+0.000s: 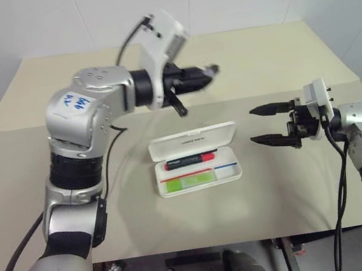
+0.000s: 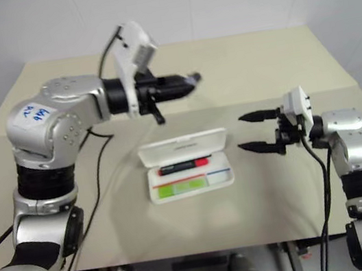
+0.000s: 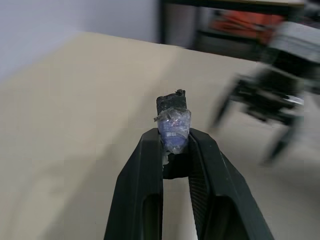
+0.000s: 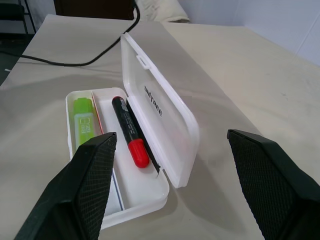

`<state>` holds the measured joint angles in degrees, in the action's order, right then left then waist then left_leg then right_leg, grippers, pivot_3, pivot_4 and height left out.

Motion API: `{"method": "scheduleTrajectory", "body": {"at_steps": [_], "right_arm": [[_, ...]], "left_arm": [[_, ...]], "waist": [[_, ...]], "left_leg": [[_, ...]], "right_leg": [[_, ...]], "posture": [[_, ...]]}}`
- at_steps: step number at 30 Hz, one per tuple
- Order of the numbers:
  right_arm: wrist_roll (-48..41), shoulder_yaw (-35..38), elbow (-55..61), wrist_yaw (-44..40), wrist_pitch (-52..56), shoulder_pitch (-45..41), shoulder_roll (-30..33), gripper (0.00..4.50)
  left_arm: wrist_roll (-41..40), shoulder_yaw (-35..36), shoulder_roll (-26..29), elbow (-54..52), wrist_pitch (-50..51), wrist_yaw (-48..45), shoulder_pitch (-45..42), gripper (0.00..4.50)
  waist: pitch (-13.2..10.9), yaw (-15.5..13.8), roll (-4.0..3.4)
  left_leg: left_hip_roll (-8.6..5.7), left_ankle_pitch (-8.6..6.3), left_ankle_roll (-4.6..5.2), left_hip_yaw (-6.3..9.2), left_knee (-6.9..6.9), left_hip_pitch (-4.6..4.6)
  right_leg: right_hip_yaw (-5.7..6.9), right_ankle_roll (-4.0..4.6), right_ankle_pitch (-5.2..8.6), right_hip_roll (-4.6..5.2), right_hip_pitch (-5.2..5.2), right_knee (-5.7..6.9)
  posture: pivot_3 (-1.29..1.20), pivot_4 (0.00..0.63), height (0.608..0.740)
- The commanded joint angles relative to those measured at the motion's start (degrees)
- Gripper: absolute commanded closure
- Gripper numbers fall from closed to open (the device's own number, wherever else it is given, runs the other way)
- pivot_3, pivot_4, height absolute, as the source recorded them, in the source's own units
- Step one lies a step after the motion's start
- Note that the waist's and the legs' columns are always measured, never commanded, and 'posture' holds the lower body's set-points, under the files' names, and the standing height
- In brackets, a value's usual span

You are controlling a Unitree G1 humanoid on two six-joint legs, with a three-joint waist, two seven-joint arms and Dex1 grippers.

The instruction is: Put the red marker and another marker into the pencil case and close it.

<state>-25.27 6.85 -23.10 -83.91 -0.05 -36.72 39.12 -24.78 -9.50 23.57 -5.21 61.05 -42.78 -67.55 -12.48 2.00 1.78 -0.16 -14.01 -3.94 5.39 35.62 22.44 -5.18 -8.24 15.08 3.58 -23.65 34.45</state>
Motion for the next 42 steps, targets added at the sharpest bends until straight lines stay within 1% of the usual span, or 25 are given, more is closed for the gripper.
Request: {"method": "scheduleTrajectory", "body": {"at_steps": [1,2,5,7,14,20,29,35,42], "right_arm": [[-0.8,1.5,1.6,0.4,-0.7,0.3,0.9,0.00],[-0.8,1.6,1.7,0.4,-0.7,0.5,0.9,0.00],[-0.8,2.1,2.1,0.6,-1.1,1.6,1.4,0.00],[-1.2,2.6,2.7,0.3,-1.1,2.6,2.0,0.00],[-1.8,3.3,3.0,-1.9,-1.5,4.2,4.9,0.00],[-1.4,3.1,3.3,-0.4,-2.1,5.1,4.9,0.00],[-3.0,4.0,7.2,1.1,-0.9,8.8,4.8,0.00],[-5.9,5.4,7.3,-0.9,0.0,8.5,5.2,0.00],[-6.3,5.1,5.9,-2.8,-1.0,8.2,5.2,0.00]], "left_arm": [[-1.4,0.5,0.4,-2.3,0.8,-0.8,-1.0,4.14],[-1.7,-0.4,0.2,-2.4,1.5,-1.3,-1.0,4.14],[-2.3,-7.3,0.5,-4.7,3.8,-4.4,1.5,4.14],[-2.0,-10.5,0.6,-6.2,5.5,-4.2,3.3,4.14],[-2.0,-14.9,-0.2,-7.3,9.6,-2.9,5.0,4.14],[-0.4,-17.7,-0.9,-4.4,9.9,-2.0,5.5,4.14],[2.0,-18.8,-3.4,-0.3,10.7,1.6,5.3,4.14],[2.7,-19.4,-4.1,1.2,10.5,2.1,5.6,4.14],[4.1,-20.8,-5.3,3.3,10.5,2.6,6.7,4.14]], "waist": [[0.0,0.2,0.00],[0.0,0.4,0.00],[0.0,0.6,-0.01],[0.0,0.8,-0.01],[0.0,1.2,-0.01],[0.0,1.2,-0.01],[0.0,1.1,-0.01],[0.0,1.1,-0.01],[0.0,1.1,-0.01]], "left_leg": [[0.00,0.03,0.00,-0.02,0.01,-0.03],[0.00,0.06,-0.01,-0.02,0.01,-0.07],[-0.02,0.11,-0.01,-0.01,0.05,-0.18],[-0.05,0.11,0.00,-0.02,0.10,-0.21],[-0.07,0.10,0.04,-0.02,0.23,-0.18],[-0.06,0.10,0.04,-0.04,0.35,-0.19],[-0.08,0.09,0.05,-0.04,0.37,-0.17],[-0.08,0.09,0.05,-0.05,0.39,-0.18],[-0.08,0.09,0.06,-0.04,0.38,-0.18]], "right_leg": [[-0.02,0.00,0.00,0.00,0.00,0.05],[-0.03,0.01,0.00,-0.01,0.02,0.09],[-0.03,0.02,-0.01,-0.02,0.16,0.14],[-0.09,0.01,-0.01,0.00,0.21,0.14],[-0.16,-0.01,-0.01,-0.02,0.17,0.28],[-0.18,-0.01,-0.01,-0.03,0.19,0.31],[-0.20,-0.01,-0.01,-0.03,0.20,0.31],[-0.20,-0.02,-0.01,-0.03,0.21,0.31],[-0.20,-0.02,-0.01,-0.03,0.21,0.32]], "posture": [[0.00,0.150,0.740],[0.00,0.150,0.740],[0.00,0.150,0.740],[0.00,0.150,0.740],[0.00,0.150,0.740],[0.00,0.150,0.740],[0.00,0.150,0.740],[0.00,0.150,0.740],[0.00,0.150,0.740]]}}
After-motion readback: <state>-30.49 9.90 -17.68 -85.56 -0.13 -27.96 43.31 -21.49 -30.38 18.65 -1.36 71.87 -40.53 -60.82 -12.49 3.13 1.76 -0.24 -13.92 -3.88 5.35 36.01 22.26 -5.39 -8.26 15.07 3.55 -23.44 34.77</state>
